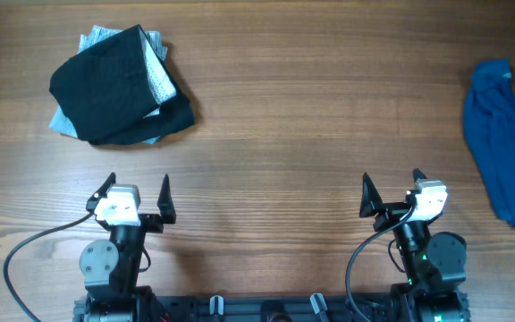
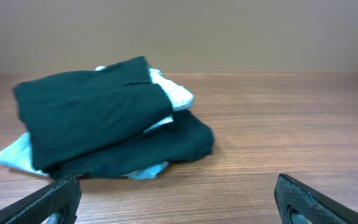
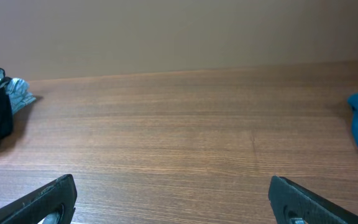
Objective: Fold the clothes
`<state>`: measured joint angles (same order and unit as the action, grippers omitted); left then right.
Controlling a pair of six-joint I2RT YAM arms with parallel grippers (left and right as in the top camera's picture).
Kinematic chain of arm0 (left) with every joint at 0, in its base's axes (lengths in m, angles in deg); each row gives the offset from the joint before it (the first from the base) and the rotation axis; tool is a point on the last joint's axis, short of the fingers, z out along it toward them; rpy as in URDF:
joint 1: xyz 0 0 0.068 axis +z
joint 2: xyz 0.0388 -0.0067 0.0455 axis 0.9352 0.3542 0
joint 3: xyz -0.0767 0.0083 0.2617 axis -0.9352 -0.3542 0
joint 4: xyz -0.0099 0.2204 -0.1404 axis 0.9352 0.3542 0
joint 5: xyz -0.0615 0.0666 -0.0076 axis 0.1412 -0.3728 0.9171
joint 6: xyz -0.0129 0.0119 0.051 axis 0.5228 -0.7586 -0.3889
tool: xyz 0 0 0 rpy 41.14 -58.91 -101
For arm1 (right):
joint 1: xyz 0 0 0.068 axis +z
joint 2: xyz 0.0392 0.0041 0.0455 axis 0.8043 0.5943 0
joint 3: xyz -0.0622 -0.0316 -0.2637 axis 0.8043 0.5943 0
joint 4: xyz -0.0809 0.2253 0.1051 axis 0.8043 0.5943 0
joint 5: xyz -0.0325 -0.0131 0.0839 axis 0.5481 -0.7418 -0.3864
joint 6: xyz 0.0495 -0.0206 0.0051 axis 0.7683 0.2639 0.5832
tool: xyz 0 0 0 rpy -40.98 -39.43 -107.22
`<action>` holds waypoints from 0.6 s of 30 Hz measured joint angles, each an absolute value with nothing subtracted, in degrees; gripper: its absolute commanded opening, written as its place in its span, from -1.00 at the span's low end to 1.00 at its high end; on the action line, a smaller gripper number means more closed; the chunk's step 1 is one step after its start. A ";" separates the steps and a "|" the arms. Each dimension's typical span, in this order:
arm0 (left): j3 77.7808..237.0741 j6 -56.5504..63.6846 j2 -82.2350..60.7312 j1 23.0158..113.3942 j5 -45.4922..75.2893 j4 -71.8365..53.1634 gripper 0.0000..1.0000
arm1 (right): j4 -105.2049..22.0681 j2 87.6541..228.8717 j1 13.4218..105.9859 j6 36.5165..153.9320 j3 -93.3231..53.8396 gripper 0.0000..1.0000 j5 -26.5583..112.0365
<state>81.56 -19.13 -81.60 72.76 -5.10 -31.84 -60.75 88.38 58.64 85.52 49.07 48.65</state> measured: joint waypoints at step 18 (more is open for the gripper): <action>81.85 -15.55 -81.40 72.76 13.43 -32.17 0.99 | -70.19 88.83 58.60 93.32 47.98 0.99 36.54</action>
